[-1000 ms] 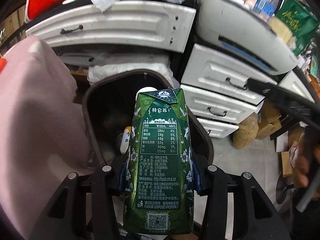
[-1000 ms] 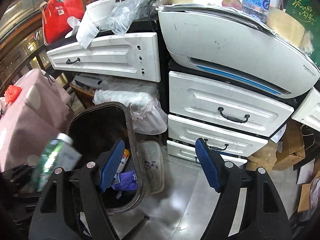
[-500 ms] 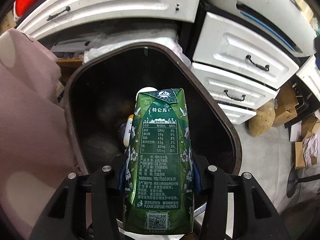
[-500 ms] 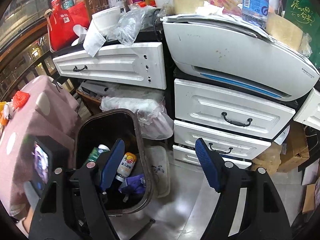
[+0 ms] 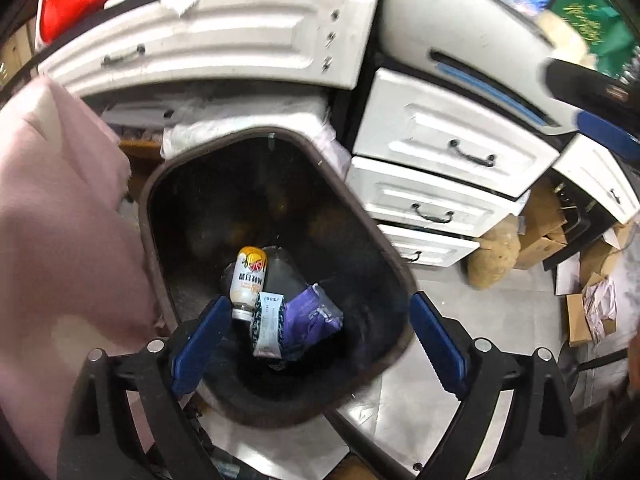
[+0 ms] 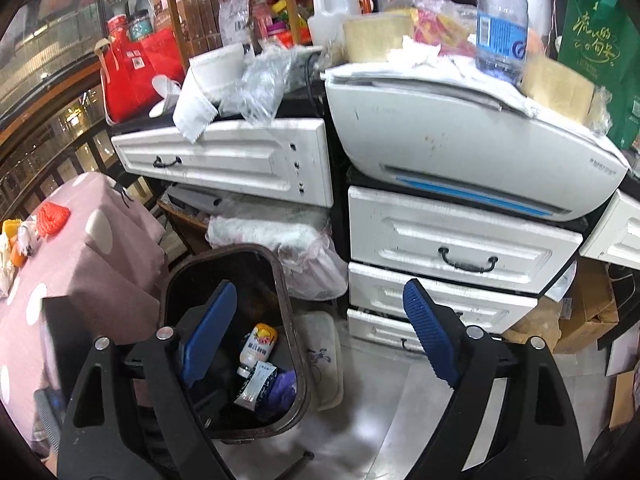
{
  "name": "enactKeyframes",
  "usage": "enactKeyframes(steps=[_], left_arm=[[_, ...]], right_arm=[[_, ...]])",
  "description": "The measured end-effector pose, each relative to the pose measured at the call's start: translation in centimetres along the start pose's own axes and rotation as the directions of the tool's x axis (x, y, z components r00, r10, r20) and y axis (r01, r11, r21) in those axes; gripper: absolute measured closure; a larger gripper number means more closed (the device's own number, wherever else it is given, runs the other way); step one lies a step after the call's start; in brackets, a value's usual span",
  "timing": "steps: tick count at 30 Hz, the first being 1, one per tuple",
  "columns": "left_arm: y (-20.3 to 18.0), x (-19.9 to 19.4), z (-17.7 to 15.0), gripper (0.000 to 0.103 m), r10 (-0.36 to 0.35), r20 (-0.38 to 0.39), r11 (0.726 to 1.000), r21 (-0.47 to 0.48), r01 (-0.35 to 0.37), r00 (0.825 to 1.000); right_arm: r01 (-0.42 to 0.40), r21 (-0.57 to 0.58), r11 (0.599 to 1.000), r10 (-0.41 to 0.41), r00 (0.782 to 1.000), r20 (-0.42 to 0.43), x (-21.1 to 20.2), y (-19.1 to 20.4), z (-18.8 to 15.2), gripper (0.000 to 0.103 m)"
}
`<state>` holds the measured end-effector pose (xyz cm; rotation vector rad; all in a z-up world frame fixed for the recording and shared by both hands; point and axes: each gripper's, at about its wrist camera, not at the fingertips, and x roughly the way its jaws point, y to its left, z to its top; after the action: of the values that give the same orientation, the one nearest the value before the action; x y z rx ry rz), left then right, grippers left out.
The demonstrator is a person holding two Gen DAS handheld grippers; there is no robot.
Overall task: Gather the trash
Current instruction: 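Move both tools back toward the remaining trash on the table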
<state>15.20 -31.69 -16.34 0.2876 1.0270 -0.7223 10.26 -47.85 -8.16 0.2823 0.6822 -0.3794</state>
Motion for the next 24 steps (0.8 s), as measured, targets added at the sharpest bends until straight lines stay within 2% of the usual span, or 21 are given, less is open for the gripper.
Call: enactKeyframes(steps=[3, 12, 18, 24], left_arm=[[-0.4, -2.9, -0.3, 0.011, -0.026, 0.048, 1.000, 0.013, 0.025, 0.999], [0.7, -11.7, -1.8, 0.007, -0.001, 0.203, 0.999, 0.042, -0.008, 0.979], [4.4, -15.8, -3.2, 0.006, 0.067, 0.280, 0.998, -0.007, -0.068, 0.958], [10.4, -18.7, -5.0, 0.006, 0.206, 0.293, 0.976, -0.133, -0.173, 0.934]], right_arm=[[-0.013, 0.001, 1.000, 0.013, 1.000, 0.023, -0.7, 0.1, 0.3, 0.015], [-0.112, -0.018, 0.994, 0.113, 0.992, 0.058, -2.5, 2.5, 1.1, 0.013], [-0.196, -0.105, 0.975, 0.201, 0.979, 0.040, -2.5, 7.1, 1.0, 0.013], [-0.285, -0.197, 0.938, 0.291, 0.957, 0.003, -2.2, 12.6, 0.7, 0.013]])
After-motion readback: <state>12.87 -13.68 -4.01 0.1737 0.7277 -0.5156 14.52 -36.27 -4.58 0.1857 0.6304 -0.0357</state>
